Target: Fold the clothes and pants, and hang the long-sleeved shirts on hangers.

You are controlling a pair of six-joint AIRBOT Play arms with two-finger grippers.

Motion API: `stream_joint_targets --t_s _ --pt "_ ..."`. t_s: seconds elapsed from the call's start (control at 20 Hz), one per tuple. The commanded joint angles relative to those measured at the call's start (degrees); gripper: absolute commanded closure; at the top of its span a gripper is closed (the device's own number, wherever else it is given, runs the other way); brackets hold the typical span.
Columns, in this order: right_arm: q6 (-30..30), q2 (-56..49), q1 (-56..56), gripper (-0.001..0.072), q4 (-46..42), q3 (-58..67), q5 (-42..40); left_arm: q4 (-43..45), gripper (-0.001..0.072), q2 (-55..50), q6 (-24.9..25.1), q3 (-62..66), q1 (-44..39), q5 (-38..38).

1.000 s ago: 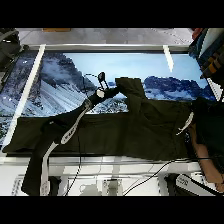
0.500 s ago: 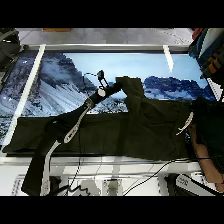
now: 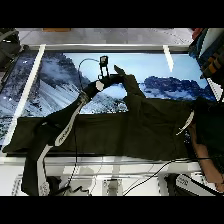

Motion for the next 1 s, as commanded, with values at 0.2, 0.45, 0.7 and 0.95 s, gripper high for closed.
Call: stream_joint_targets --t_s 0.2,0.45,0.7,0.95 --pt "0.04 0.02 -0.04 0.0677 5.88 0.07 -10.91 22.40 0.0687 14.38 0.00 0.07 4.11 -11.98" --pt "0.07 0.00 -0.04 0.0676 7.21 0.07 -10.51 31.71 0.0687 23.78 -0.07 0.07 8.46 -24.24" --pt "0.07 0.00 -0.04 0.0677 7.19 0.07 -7.10 43.82 0.0687 30.18 -2.62 0.07 14.67 -41.11" --pt "0.07 0.00 0.09 0.0677 7.89 0.07 -6.86 52.85 0.0687 32.52 -2.62 0.07 23.08 -45.94"
